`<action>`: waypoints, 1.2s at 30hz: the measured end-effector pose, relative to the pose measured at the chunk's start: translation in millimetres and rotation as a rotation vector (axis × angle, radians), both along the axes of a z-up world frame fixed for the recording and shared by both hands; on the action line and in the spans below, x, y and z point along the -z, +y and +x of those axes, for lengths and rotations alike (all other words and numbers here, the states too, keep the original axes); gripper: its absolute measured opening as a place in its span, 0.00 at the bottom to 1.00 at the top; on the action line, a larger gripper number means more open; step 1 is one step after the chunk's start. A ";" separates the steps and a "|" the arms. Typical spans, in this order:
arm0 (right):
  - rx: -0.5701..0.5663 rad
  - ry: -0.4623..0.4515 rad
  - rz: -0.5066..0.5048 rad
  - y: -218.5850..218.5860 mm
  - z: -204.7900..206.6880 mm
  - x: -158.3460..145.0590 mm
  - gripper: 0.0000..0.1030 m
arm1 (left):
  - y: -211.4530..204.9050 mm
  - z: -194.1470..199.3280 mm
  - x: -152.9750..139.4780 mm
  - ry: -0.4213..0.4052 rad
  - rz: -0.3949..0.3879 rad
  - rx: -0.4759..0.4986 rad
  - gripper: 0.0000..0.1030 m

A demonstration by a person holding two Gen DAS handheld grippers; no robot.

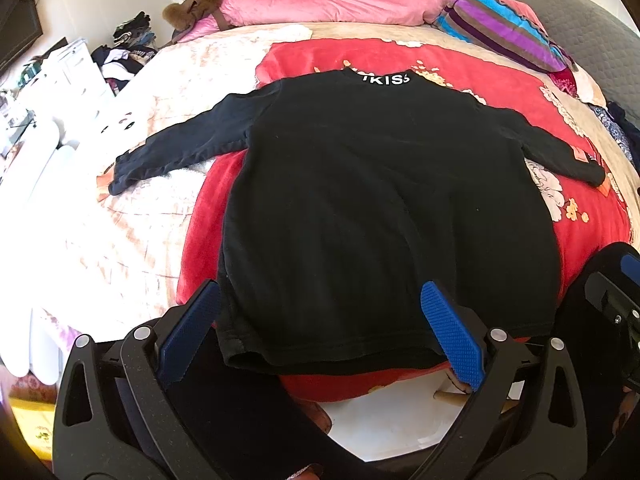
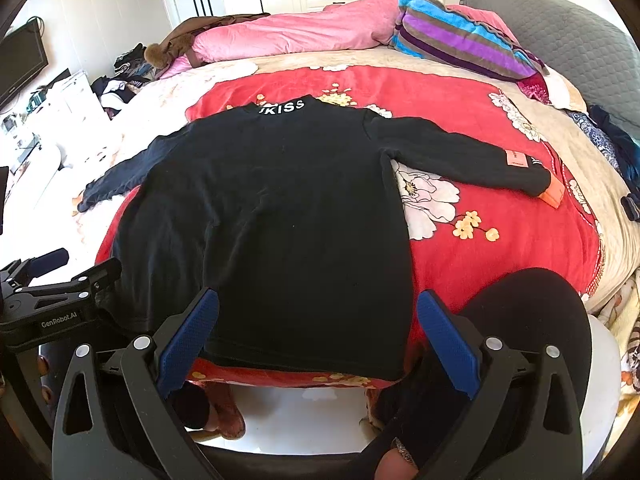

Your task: Fold small clothes

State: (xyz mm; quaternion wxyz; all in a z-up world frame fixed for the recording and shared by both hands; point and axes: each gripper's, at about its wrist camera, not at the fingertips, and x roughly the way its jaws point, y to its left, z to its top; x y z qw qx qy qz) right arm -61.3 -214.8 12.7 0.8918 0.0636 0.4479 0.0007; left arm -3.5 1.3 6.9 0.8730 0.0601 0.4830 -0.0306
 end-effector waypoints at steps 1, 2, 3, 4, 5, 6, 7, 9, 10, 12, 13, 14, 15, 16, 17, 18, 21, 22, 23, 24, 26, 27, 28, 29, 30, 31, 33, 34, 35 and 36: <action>0.001 -0.001 -0.003 0.3 -0.1 -0.2 0.96 | 0.2 0.0 0.0 0.000 0.001 0.000 0.91; 0.001 -0.001 -0.002 0.1 -0.6 -0.6 0.96 | 0.4 0.1 -0.4 0.000 0.000 -0.001 0.91; 0.001 -0.003 -0.002 -0.2 -0.8 -1.2 0.96 | 0.2 0.1 -0.4 -0.001 0.001 0.000 0.91; 0.001 -0.003 -0.004 0.2 -0.5 -0.8 0.96 | 0.4 0.0 -0.3 -0.001 0.003 0.000 0.91; 0.000 -0.003 -0.003 0.2 -0.6 -0.8 0.96 | 0.1 0.0 -0.8 -0.002 0.005 -0.001 0.91; 0.001 -0.003 -0.004 0.3 -0.8 -0.8 0.96 | -0.1 -0.1 -1.3 -0.002 0.005 0.001 0.91; 0.003 -0.005 -0.005 0.3 -0.7 -1.1 0.96 | 0.1 -0.2 -1.2 -0.003 0.005 0.001 0.91; 0.002 -0.004 -0.006 0.7 -0.8 -1.1 0.96 | -0.3 -0.4 -1.9 -0.005 0.007 0.003 0.91; 0.004 -0.004 -0.008 0.5 -0.7 -1.4 0.96 | -0.8 -0.4 -2.1 -0.004 0.006 0.005 0.91; 0.003 -0.005 -0.007 0.6 -0.7 -2.4 0.96 | -1.1 -0.4 -2.0 -0.005 0.007 0.006 0.91; 0.004 -0.005 -0.009 1.2 -1.2 -1.6 0.96 | -1.1 -0.4 -1.8 -0.005 0.006 0.007 0.91; 0.002 -0.007 -0.008 1.8 -1.7 -1.6 0.96 | -1.2 -0.3 -1.5 -0.004 0.007 0.007 0.91; 0.001 -0.008 -0.007 2.1 -1.7 -1.3 0.96 | -1.2 -0.4 -1.6 -0.005 0.007 0.005 0.91; 0.001 -0.006 -0.009 2.3 -1.7 -1.3 0.96 | -1.3 -0.4 -1.6 -0.006 0.007 0.007 0.91; 0.002 -0.006 -0.008 2.1 -1.7 -1.6 0.96 | -1.2 -0.4 -1.6 -0.005 0.007 0.008 0.91; 0.004 -0.007 -0.007 1.8 -1.8 -2.2 0.96 | -1.6 -0.4 -1.5 -0.006 0.007 0.008 0.91; 0.005 -0.010 -0.007 2.4 -2.2 -2.0 0.96 | -2.7 0.1 -0.9 -0.007 0.009 0.007 0.91; 0.006 -0.010 -0.006 2.5 -2.2 -2.1 0.96 | -2.7 -0.2 -0.6 -0.007 0.009 0.007 0.91; 0.006 -0.009 -0.006 2.1 -2.1 -1.6 0.96 | -2.8 0.0 -0.4 -0.007 0.009 0.007 0.91; 0.006 -0.009 -0.008 2.1 -2.0 -1.7 0.96 | -2.9 0.1 -0.3 -0.007 0.009 0.007 0.91; 0.007 -0.009 -0.008 1.9 -2.2 -1.6 0.96 | -2.6 -0.1 -0.4 -0.007 0.008 0.008 0.91; 0.008 -0.009 -0.008 1.7 -2.3 -1.7 0.96 | -2.7 0.3 -0.6 -0.009 0.007 0.008 0.91; 0.009 -0.011 -0.007 2.0 -2.6 -2.4 0.96 | -2.7 0.6 -0.5 -0.010 0.007 0.009 0.91; 0.010 -0.012 -0.005 0.4 -3.1 -2.3 0.96 | -2.7 0.9 -0.3 -0.011 0.007 0.009 0.91; 0.012 -0.012 -0.003 -0.7 -3.1 -2.4 0.96 | -2.2 1.6 -0.4 -0.012 0.003 0.007 0.91; 0.015 -0.012 -0.002 -1.5 -2.7 -2.4 0.96 | -1.6 2.5 -0.2 -0.010 -0.004 0.006 0.91; 0.019 -0.013 0.003 -3.9 -1.8 -2.6 0.96 | -1.5 5.3 0.5 -0.007 -0.002 0.003 0.91; 0.020 -0.012 0.006 -5.7 -0.7 -2.7 0.96 | -1.7 6.3 0.3 -0.009 0.000 0.002 0.91; 0.022 -0.011 0.010 -7.1 0.1 -2.9 0.96 | -2.0 7.9 0.2 -0.009 -0.002 0.002 0.91; 0.025 -0.012 0.012 -8.6 1.4 -3.1 0.96 | -2.7 9.8 -0.1 -0.009 -0.003 0.002 0.91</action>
